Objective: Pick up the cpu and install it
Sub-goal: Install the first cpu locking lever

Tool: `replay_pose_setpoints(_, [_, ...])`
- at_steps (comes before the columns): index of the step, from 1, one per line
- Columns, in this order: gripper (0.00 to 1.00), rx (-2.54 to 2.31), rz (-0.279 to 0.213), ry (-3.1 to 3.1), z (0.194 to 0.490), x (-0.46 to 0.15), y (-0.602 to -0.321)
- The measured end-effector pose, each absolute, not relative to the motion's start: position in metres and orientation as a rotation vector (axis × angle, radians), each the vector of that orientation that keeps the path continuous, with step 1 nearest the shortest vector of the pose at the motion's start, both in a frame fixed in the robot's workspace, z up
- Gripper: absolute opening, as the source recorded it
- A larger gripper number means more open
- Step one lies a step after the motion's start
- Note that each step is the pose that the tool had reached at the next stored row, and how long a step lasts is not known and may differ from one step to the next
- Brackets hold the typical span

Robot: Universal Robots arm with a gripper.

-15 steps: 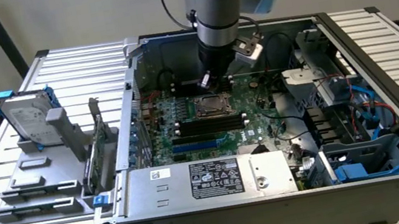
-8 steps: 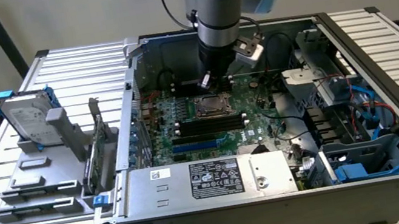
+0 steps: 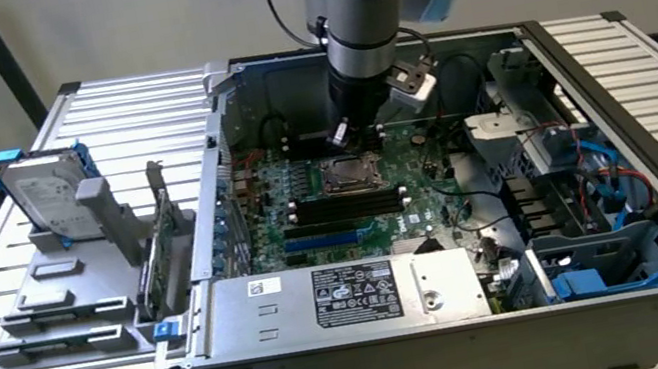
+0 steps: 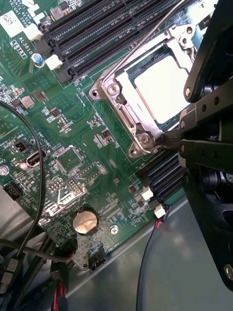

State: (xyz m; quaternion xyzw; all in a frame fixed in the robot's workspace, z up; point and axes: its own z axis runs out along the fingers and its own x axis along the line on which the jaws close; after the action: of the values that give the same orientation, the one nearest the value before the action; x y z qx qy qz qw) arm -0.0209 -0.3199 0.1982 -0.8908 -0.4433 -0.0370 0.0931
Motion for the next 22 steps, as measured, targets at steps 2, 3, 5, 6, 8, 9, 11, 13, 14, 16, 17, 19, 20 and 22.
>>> replay_pose_setpoints(2, [0.11, -2.641, -0.112, -1.314, 0.198, -0.021, -0.320])
replay_pose_setpoints(3, [0.11, -2.639, -0.113, -1.314, 0.198, -0.021, -0.320])
replay_pose_setpoints(5, [0.11, -2.635, -0.117, -1.312, 0.198, -0.021, -0.320])
replay_pose_setpoints(6, [0.11, -2.633, -0.118, -1.311, 0.198, -0.021, -0.320])
replay_pose_setpoints(8, [0.11, -2.633, -0.119, -1.307, 0.199, -0.021, -0.320])
replay_pose_setpoints(9, [0.11, -2.633, -0.118, -1.304, 0.200, -0.021, -0.320])
replay_pose_setpoints(11, [0.11, -2.635, -0.114, -1.300, 0.205, -0.021, -0.321])
replay_pose_setpoints(13, [0.11, -2.635, -0.110, -1.298, 0.207, -0.022, -0.322])
replay_pose_setpoints(14, [0.11, -2.634, -0.108, -1.298, 0.208, -0.024, -0.323])
replay_pose_setpoints(16, [0.11, -2.634, -0.106, -1.297, 0.209, -0.030, -0.323])
replay_pose_setpoints(17, [0.11, -2.634, -0.106, -1.297, 0.210, -0.032, -0.324])
replay_pose_setpoints(19, [0.11, -2.634, -0.106, -1.297, 0.213, -0.037, -0.326])
replay_pose_setpoints(20, [0.11, -2.634, -0.106, -1.297, 0.215, -0.038, -0.328])
replay_pose_setpoints(22, [0.11, -2.634, -0.106, -1.297, 0.221, -0.039, -0.333])
